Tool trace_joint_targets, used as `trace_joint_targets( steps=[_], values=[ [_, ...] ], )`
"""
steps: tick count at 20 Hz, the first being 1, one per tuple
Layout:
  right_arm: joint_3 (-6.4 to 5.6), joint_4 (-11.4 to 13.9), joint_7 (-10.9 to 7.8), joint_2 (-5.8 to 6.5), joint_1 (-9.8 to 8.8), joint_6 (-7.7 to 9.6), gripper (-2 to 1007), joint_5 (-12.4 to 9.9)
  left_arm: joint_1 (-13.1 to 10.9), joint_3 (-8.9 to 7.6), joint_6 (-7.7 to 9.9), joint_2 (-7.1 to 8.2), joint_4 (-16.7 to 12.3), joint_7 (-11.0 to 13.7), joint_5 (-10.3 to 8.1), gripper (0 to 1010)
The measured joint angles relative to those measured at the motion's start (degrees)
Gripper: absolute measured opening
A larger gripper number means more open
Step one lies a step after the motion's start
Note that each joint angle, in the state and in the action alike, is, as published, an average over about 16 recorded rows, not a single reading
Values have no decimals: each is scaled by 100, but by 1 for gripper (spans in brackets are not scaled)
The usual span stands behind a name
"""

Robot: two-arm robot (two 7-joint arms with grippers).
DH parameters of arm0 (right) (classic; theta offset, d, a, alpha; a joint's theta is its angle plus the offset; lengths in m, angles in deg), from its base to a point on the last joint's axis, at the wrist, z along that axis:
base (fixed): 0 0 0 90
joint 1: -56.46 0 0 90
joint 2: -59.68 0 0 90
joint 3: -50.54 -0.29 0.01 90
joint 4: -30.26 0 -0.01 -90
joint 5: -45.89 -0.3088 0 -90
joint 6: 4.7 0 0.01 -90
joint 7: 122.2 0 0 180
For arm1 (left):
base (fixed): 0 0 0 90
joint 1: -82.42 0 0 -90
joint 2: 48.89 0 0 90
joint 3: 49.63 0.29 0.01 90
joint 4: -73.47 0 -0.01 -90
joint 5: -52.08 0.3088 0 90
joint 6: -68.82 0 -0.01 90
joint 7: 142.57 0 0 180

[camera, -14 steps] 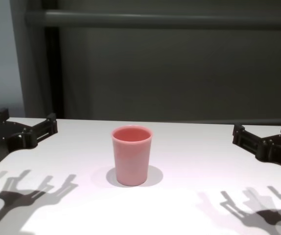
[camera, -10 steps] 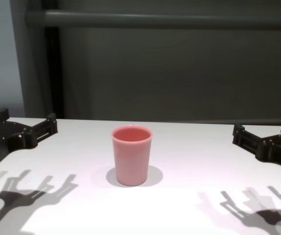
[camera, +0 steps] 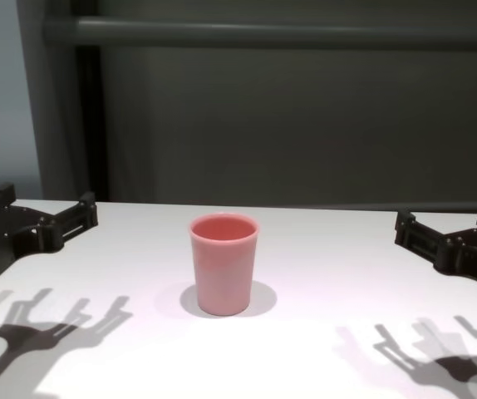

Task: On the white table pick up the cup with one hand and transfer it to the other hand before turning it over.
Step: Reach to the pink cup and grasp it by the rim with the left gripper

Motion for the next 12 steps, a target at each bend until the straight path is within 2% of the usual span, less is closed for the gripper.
trace_joint_targets(
  steps=[12],
  values=[
    [0, 0, 0, 0, 0, 0, 1002, 0, 0, 0, 0, 0, 0, 0, 0, 1003]
  ],
)
